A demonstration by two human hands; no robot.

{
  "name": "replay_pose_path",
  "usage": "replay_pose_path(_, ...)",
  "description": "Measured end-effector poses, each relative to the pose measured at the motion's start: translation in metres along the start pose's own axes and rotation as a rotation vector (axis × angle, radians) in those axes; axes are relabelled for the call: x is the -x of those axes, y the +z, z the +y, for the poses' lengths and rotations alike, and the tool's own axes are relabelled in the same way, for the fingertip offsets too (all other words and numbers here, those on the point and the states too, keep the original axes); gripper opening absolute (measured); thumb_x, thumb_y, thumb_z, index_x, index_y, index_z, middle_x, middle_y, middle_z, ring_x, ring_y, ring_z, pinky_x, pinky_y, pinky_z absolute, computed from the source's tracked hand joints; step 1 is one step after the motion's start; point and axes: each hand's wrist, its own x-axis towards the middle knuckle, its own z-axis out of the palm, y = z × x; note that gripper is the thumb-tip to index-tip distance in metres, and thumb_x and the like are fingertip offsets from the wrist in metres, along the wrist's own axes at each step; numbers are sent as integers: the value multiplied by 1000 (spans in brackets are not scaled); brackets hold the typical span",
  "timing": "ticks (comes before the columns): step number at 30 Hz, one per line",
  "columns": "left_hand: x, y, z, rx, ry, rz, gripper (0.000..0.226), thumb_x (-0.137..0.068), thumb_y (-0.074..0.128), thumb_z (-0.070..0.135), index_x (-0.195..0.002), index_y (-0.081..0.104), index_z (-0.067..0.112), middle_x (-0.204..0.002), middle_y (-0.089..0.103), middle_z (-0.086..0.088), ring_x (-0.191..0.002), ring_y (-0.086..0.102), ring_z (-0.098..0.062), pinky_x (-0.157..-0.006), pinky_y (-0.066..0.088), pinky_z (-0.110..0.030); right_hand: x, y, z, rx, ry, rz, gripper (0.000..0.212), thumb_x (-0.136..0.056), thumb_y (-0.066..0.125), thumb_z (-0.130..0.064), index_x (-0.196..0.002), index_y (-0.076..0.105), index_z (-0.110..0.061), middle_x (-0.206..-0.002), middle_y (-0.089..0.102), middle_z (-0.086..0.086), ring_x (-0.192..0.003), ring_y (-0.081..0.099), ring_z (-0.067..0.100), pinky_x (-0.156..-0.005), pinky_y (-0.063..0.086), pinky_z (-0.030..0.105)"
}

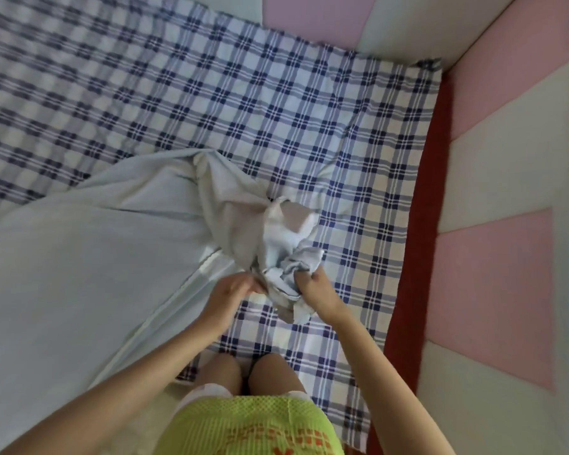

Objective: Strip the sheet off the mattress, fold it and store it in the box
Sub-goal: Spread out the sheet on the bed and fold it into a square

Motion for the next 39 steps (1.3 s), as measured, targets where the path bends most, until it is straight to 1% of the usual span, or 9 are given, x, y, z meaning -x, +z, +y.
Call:
replay_pose_path(2, -20, -19, 3, 7, -36, 338, 29, -76, 63, 38, -87, 64, 11, -90, 63, -4, -83, 59, -18, -73, 45, -29, 9, 4, -17, 125, -26, -267, 11, -84, 44, -8, -76, 48, -3, -69, 38, 23, -63, 35, 23, -66, 32, 37)
replay_pose_path(5, -63, -39, 6, -98, -112, 114, 66, -66, 72, 53, -98, 61, -3, -80, 60, -1, -72, 56, -10, -64, 44, -30, 15, 29, -33, 447, -42, -635, 15, -84, 45, -4, -76, 55, -12, -70, 52, 11, -62, 46, 16, -65, 38, 33)
replay_pose_path(8, -78, -36, 8, -340, -301, -99, 106, -48, 74, 71, -131, 47, 11, -121, 53, -2, -109, 54, -16, -85, 45, -30, 22, 64, -42, 688, -66, -783, 12, -86, 47, -5, -82, 53, 6, -78, 53, 26, -63, 43, 23, -61, 35, 37)
replay_pose_path(11, -85, -41, -7, -394, -432, -58, 101, -57, 83, 54, -136, 40, 9, -131, 50, -5, -115, 53, -21, -85, 46, -28, 31, 92, -52, 811, -68, -838, 12, -85, 49, -5, -79, 53, 6, -70, 50, 17, -61, 41, 21, -58, 33, 35)
replay_pose_path(18, -53, -108, 26, -363, -253, 132, 39, -88, 51, -1, -127, 54, -2, -130, 54, -24, -120, 52, -32, -73, 42, -22, 64, 157, -71, 836, -95, -749, 8, -86, 49, -6, -86, 54, 1, -79, 58, 14, -71, 52, 24, -67, 43, 37)
replay_pose_path(22, -13, -250, 70, 161, -171, 273, 20, -88, 48, -4, -98, 64, -1, -87, 67, -16, -66, 64, -21, -58, 46, -25, 82, 191, -71, 595, -104, -349, 20, -92, 50, -17, -77, 53, -4, -69, 56, 4, -63, 52, 12, -69, 44, 40)
replay_pose_path(28, 120, -384, 62, 434, -104, 223, 65, -81, 13, -18, -55, 62, 15, -56, 63, 1, -46, 59, -6, -42, 41, -10, 72, 229, -107, 658, -268, -268, 49, -60, 85, -41, -99, 56, -37, -98, 56, -22, -93, 53, 1, -81, 44, 17)
replay_pose_path(33, 147, -408, 2, 576, -412, 211, 19, -87, 36, 9, -82, 55, 9, -74, 65, -11, -56, 65, -21, -55, 51, -23, 55, 260, -110, 1234, -215, -292, 23, -84, 57, -8, -106, 54, -10, -100, 59, 1, -94, 58, 19, -58, 35, 10)
replay_pose_path(39, 165, -376, -60, 109, -731, -29, 37, -77, 71, 49, -64, 65, 15, -60, 61, -2, -54, 54, -13, -52, 37, -22, 72, 266, -99, 1255, -334, -269, 33, -84, 47, 0, -69, 45, -29, -69, 47, -14, -62, 44, 3, -53, 30, 16)
